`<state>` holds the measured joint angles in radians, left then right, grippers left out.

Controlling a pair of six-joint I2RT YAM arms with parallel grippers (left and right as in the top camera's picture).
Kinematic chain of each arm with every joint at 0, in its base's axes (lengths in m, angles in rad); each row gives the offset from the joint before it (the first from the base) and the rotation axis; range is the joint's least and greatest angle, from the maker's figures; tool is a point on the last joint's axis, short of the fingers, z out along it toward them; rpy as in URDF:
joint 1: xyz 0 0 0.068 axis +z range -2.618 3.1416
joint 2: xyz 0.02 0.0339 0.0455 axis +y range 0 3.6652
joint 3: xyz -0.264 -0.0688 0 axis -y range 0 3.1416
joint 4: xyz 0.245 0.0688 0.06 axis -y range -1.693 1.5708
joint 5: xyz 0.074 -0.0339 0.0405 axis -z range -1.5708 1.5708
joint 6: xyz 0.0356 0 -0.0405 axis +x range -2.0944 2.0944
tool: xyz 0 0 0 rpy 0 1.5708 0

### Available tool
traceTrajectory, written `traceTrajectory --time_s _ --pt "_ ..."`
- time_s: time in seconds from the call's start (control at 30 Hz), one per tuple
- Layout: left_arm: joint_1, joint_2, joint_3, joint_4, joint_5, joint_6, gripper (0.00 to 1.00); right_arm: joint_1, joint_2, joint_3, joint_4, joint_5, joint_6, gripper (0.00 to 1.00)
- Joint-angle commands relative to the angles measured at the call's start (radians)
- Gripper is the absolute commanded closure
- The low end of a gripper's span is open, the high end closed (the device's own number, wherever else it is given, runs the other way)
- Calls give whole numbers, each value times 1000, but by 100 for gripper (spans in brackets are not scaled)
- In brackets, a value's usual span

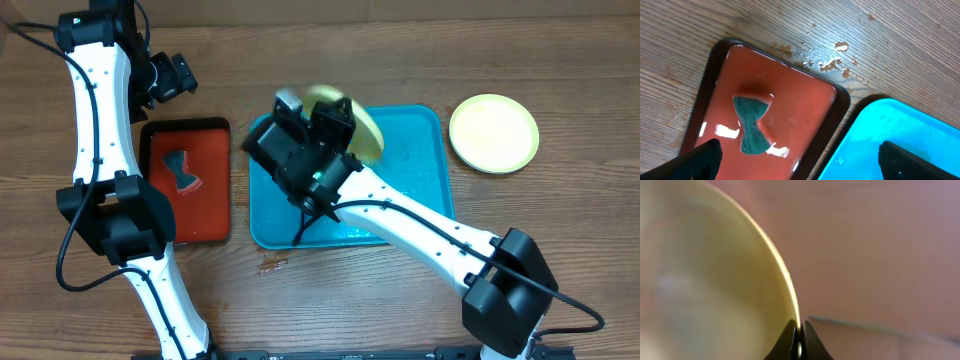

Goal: Clean dirty plates on tray and stack at the side

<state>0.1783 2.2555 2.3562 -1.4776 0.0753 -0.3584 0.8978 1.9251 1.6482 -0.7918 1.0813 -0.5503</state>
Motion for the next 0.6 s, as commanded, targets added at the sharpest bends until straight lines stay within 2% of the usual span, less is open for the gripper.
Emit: traceTrajectory --time_s 0.0,0.1,0.2,0.23,0.27,0.37,0.47,0.57 --pt "-2 -11 14 -3 11 22 0 -92 -21 5 -31 -249 132 96" --pt "-2 -11 14 -3 11 22 0 -208 -42 24 -18 -231 219 96" --pt "-2 -11 14 -3 11 22 0 -354 -63 48 -23 -389 334 96" --pt "-2 -11 14 -3 11 22 0 -489 -72 56 -35 -607 425 96" --pt "-2 -11 14 -3 11 22 0 -562 -74 56 -44 -746 460 96" --pt "-2 -11 14 -3 11 22 0 -778 -65 53 -90 -1186 480 96" --pt "-2 -11 14 -3 11 22 0 -948 -46 51 -141 -1435 480 96" --pt "-2 -11 14 -3 11 22 0 -1107 -18 34 -182 -1494 481 96"
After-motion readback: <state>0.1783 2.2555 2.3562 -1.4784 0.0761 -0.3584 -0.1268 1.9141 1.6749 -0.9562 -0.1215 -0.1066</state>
